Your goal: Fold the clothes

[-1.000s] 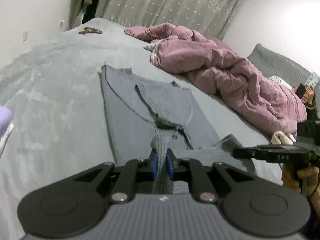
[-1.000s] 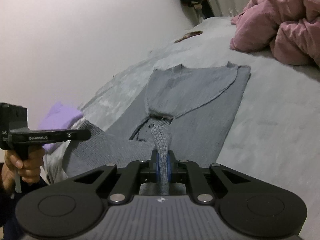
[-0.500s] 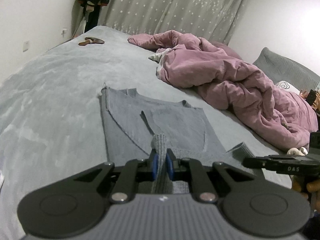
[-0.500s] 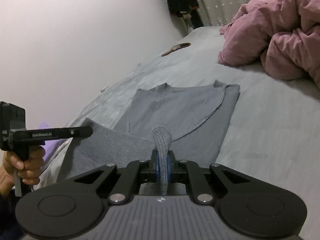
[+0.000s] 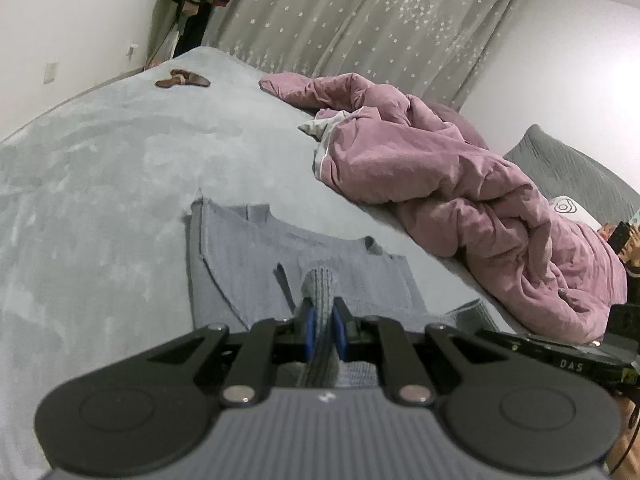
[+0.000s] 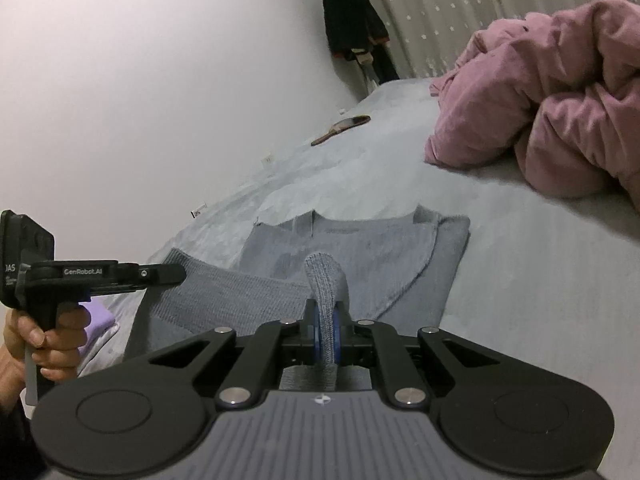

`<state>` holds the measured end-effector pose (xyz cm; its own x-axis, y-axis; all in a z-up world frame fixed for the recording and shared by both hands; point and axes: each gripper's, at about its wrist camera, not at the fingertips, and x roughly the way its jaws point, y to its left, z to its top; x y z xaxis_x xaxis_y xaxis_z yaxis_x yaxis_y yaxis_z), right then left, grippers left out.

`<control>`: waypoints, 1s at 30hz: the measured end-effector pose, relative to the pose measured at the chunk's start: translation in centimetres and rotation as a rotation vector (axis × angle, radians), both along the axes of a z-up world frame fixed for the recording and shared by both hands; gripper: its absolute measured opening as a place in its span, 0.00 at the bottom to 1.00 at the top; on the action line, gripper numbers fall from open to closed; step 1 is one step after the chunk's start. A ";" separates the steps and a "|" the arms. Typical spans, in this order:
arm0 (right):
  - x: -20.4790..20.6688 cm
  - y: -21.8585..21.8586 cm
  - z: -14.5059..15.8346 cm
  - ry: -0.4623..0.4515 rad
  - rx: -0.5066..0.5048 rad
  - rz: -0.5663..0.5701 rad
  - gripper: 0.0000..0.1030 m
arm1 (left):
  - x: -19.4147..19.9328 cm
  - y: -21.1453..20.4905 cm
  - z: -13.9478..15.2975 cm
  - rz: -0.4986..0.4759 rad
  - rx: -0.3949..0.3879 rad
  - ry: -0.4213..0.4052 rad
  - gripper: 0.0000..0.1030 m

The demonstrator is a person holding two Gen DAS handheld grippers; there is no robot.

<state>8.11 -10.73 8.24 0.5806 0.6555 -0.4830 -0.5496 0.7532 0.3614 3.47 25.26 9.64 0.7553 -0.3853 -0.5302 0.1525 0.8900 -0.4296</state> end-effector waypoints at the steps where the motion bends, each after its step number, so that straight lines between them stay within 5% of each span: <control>1: 0.3 0.1 0.1 -0.004 -0.001 0.000 0.09 | 0.2 0.0 0.0 0.000 0.006 -0.002 0.10; 30: 9.8 2.5 -0.9 0.005 -0.024 -0.055 0.09 | 11.7 0.1 -0.8 0.044 0.148 0.037 0.10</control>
<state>17.91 -8.27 7.30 0.6129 0.6109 -0.5012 -0.5054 0.7907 0.3456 15.18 25.37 8.83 0.7489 -0.2682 -0.6060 0.0987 0.9494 -0.2982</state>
